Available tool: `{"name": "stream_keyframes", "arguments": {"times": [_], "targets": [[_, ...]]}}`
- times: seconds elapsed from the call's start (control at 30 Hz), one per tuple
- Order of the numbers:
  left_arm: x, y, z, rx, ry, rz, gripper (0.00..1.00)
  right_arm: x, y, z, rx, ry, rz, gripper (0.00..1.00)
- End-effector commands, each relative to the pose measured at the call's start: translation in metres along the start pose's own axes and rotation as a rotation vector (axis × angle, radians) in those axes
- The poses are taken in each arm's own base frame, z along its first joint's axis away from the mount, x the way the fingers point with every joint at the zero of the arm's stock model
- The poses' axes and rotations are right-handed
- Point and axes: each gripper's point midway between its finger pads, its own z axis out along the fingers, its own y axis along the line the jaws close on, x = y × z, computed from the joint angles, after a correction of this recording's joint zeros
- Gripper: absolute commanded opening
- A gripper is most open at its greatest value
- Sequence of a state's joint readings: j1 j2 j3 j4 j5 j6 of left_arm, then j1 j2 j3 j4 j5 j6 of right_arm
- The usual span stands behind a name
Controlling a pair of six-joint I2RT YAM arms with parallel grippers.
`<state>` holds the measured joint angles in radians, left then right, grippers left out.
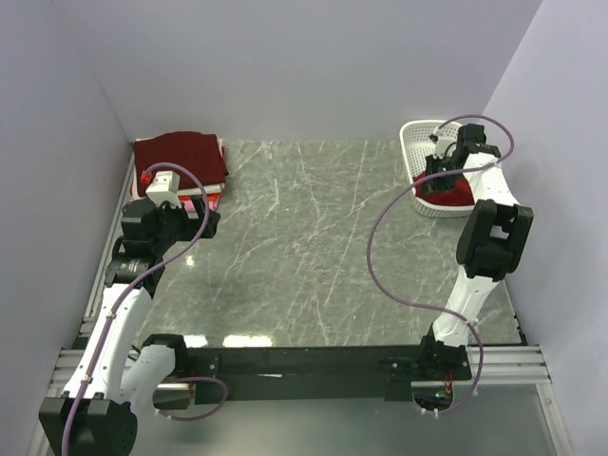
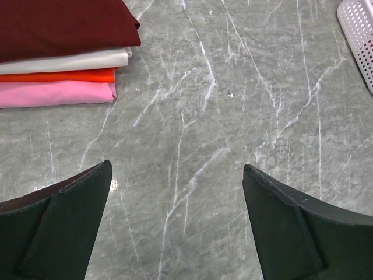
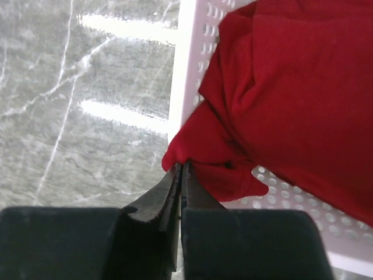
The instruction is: Fold and stack the t-shirts
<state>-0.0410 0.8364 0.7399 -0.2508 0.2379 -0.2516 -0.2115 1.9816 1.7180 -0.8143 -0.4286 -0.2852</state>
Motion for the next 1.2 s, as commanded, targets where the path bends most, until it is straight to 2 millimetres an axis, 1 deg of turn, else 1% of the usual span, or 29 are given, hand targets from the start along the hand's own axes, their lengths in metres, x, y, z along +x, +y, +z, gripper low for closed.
{"name": "stream_keyframes", "arguments": {"times": [0.0,0.07,0.1,0.13,0.2,0.23,0.3,0.33,0.4,0.43,0.47,0.5,0.57,0.6,0.67,0.7,0.77,0.8,0.87,0.9,0.93,0.97,1.0,1.03,1.07,1.1,1.13,1.17], "targets": [[-0.007,-0.002,0.002,0.011,-0.022,0.018,1.00,-0.021,0.000,-0.016,0.043,-0.067,-0.023,0.00],[-0.006,-0.002,0.002,0.008,-0.021,0.016,0.99,-0.027,0.005,-0.029,0.060,-0.103,-0.041,0.00],[-0.007,-0.002,0.002,0.008,-0.023,0.018,0.99,-0.029,0.002,-0.036,0.086,-0.118,-0.044,0.00],[-0.007,-0.002,0.002,0.007,-0.023,0.018,0.99,-0.037,0.004,-0.050,0.111,-0.162,-0.060,0.00],[-0.007,-0.001,0.002,0.004,-0.024,0.016,1.00,-0.044,0.007,-0.066,0.144,-0.207,-0.072,0.00],[-0.007,-0.001,0.002,0.004,-0.024,0.018,1.00,-0.051,0.010,-0.085,0.174,-0.260,-0.087,0.00],[-0.006,-0.001,0.002,0.003,-0.021,0.017,1.00,-0.058,0.016,-0.103,0.191,-0.316,-0.101,0.00],[-0.006,-0.001,0.002,0.003,-0.021,0.017,0.99,-0.064,0.023,-0.120,0.203,-0.359,-0.115,0.00],[-0.006,-0.001,0.001,0.005,-0.022,0.017,0.99,-0.071,0.032,-0.138,0.205,-0.402,-0.127,0.00],[-0.007,-0.001,0.001,0.003,-0.024,0.018,0.99,-0.077,0.040,-0.155,0.208,-0.440,-0.140,0.00],[-0.008,-0.001,0.001,0.003,-0.027,0.018,0.99,-0.080,0.046,-0.163,0.207,-0.460,-0.149,0.00],[-0.007,-0.001,0.001,0.002,-0.024,0.018,0.99,-0.089,0.052,-0.177,0.210,-0.494,-0.162,0.00],[-0.007,-0.001,0.001,0.000,-0.026,0.017,0.99,-0.095,0.063,-0.199,0.203,-0.532,-0.175,0.00],[-0.007,0.000,0.000,-0.003,-0.029,0.018,0.99,-0.103,0.071,-0.218,0.203,-0.568,-0.188,0.00],[-0.008,0.000,0.000,-0.003,-0.030,0.020,0.99,-0.113,0.083,-0.240,0.191,-0.612,-0.209,0.00],[-0.007,0.000,0.000,-0.003,-0.029,0.020,0.99,-0.122,0.093,-0.260,0.184,-0.646,-0.230,0.00],[-0.007,0.001,0.001,-0.006,-0.028,0.021,0.99,-0.129,0.110,-0.279,0.156,-0.683,-0.264,0.00],[-0.007,0.001,0.001,-0.007,-0.026,0.021,0.99,-0.134,0.125,-0.297,0.140,-0.720,-0.297,0.00],[-0.008,0.002,0.000,-0.014,-0.029,0.021,0.99,-0.137,0.143,-0.311,0.113,-0.751,-0.344,0.00],[-0.007,0.002,0.001,-0.012,-0.029,0.022,0.99,-0.140,0.155,-0.324,0.105,-0.784,-0.371,0.00],[-0.006,0.002,0.001,-0.014,-0.027,0.022,0.99,-0.140,0.171,-0.330,0.080,-0.803,-0.402,0.00],[-0.007,0.003,0.001,-0.016,-0.028,0.022,0.99,-0.140,0.182,-0.333,0.063,-0.818,-0.421,0.00],[-0.007,0.003,0.001,-0.017,-0.027,0.023,1.00,-0.140,0.192,-0.346,0.063,-0.856,-0.444,0.00],[-0.007,0.003,0.001,-0.019,-0.029,0.024,1.00,-0.138,0.216,-0.347,0.017,-0.869,-0.483,0.00],[-0.006,0.004,0.001,-0.021,-0.025,0.023,0.99,-0.138,0.225,-0.351,0.006,-0.884,-0.503,0.00],[-0.006,0.003,0.002,-0.020,-0.025,0.023,0.99,-0.137,0.236,-0.363,-0.009,-0.917,-0.524,0.00],[-0.006,0.004,0.002,-0.021,-0.025,0.026,0.99,-0.135,0.247,-0.369,-0.032,-0.935,-0.539,0.00],[-0.006,0.004,0.002,-0.021,-0.026,0.026,0.99,-0.131,0.263,-0.373,-0.072,-0.950,-0.563,0.00]]}}
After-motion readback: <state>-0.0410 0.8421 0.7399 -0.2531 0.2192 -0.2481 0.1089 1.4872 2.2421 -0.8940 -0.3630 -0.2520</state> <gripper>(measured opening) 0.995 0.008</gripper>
